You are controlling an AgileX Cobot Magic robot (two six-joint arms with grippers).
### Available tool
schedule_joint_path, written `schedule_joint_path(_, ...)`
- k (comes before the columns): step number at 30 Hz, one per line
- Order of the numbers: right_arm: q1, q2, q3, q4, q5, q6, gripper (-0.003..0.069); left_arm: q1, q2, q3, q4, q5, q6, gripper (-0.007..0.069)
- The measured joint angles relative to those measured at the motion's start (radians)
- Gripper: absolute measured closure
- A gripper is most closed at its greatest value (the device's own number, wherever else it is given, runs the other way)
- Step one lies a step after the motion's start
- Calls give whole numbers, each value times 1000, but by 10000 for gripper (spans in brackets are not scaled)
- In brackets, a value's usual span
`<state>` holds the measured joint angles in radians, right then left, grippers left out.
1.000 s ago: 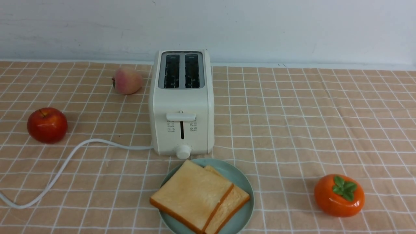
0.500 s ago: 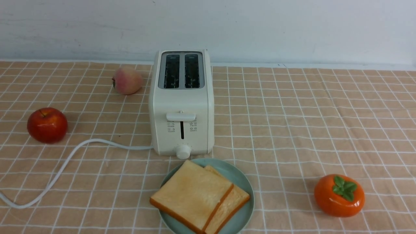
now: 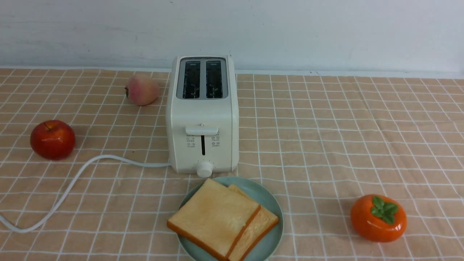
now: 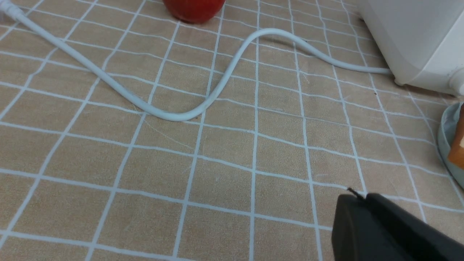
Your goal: Take toasted bread from bread machine on light coffee tablecloth place on plate.
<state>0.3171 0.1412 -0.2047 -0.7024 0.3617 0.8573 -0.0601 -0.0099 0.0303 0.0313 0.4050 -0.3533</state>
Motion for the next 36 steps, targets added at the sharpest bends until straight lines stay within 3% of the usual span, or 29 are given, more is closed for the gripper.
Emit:
schedule_joint_path(4, 0, 0, 3, -60, 0, -3, 594, 0, 0, 0, 0, 0, 0, 607)
schedule_joint_path(8, -5, 0, 3, 4, 9, -86, 589, 3, 0, 0, 0, 0, 0, 606)
schedule_joint_path(11, -48, 0, 5, 200, 23, -266, 586, 3, 0, 0, 0, 0, 0, 606)
schedule_joint_path(12, -96, 0, 7, 328, 24, -397, 584, 4, 0, 0, 0, 0, 0, 606)
schedule_joint_path(13, -96, 0, 7, 344, 24, -414, 584, 4, 0, 0, 0, 0, 0, 606)
schedule_joint_path(17, -238, 0, 8, 648, 38, -776, 579, 4, 0, 0, 0, 0, 0, 606)
schedule_joint_path(21, -337, 0, 8, 772, 45, -940, 574, 4, 0, 0, 0, 0, 0, 606)
schedule_joint_path(25, -400, 0, 8, 807, 94, -979, 573, 4, 0, 0, 0, 0, 0, 599)
schedule_joint_path(30, -406, -40, 18, 788, 214, -980, 573, 4, 0, 0, 0, 0, 0, 593)
schedule_joint_path(36, -406, -152, 79, 768, 196, -984, 570, 4, 0, 0, 0, -2, 0, 589)
